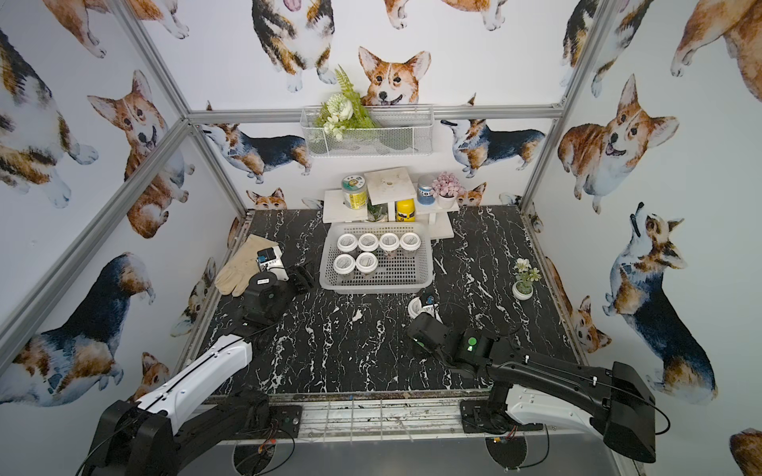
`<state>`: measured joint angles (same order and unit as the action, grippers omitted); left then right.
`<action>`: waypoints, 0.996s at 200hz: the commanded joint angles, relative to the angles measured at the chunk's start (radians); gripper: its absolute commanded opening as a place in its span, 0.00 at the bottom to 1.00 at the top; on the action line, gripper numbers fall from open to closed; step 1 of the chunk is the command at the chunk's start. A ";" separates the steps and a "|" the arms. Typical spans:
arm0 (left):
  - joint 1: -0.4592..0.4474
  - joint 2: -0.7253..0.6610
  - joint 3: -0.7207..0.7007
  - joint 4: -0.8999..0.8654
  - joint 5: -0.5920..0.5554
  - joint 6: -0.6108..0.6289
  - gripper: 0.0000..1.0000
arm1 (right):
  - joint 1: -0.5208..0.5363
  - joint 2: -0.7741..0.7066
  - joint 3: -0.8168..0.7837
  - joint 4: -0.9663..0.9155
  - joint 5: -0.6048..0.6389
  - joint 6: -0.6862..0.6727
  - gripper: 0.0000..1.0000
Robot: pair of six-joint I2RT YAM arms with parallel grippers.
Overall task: Put the yogurt in the basket
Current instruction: Pick up the yogurt from the center of the board.
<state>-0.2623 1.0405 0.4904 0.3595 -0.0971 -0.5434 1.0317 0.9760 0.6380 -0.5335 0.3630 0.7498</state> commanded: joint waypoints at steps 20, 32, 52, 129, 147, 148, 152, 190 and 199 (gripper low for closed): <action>0.000 -0.004 0.002 0.021 0.008 0.012 0.70 | 0.007 -0.002 -0.004 -0.026 0.024 0.037 0.82; 0.000 -0.005 0.002 0.021 0.008 0.012 0.70 | 0.006 0.008 -0.002 -0.029 0.024 0.040 0.83; 0.000 -0.006 0.002 0.021 0.008 0.013 0.70 | 0.007 0.032 0.005 -0.034 0.028 0.043 0.83; 0.000 -0.013 -0.004 0.024 0.009 0.011 0.70 | 0.007 0.062 0.007 -0.020 0.023 0.025 0.77; 0.000 -0.016 -0.007 0.025 0.008 0.010 0.70 | 0.006 0.073 0.012 -0.023 0.021 0.023 0.75; 0.001 -0.017 -0.007 0.025 0.008 0.011 0.70 | 0.006 0.074 0.012 -0.023 0.022 0.024 0.75; 0.000 -0.017 -0.008 0.026 0.009 0.010 0.70 | 0.006 0.075 0.012 -0.023 0.022 0.024 0.75; 0.000 -0.018 -0.007 0.027 0.008 0.010 0.70 | 0.005 0.092 0.018 -0.023 0.022 0.019 0.72; 0.000 -0.019 -0.008 0.026 0.008 0.010 0.70 | 0.004 0.100 0.021 -0.025 0.022 0.018 0.72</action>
<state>-0.2630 1.0245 0.4850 0.3614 -0.0967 -0.5438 1.0359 1.0637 0.6476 -0.5533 0.3687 0.7753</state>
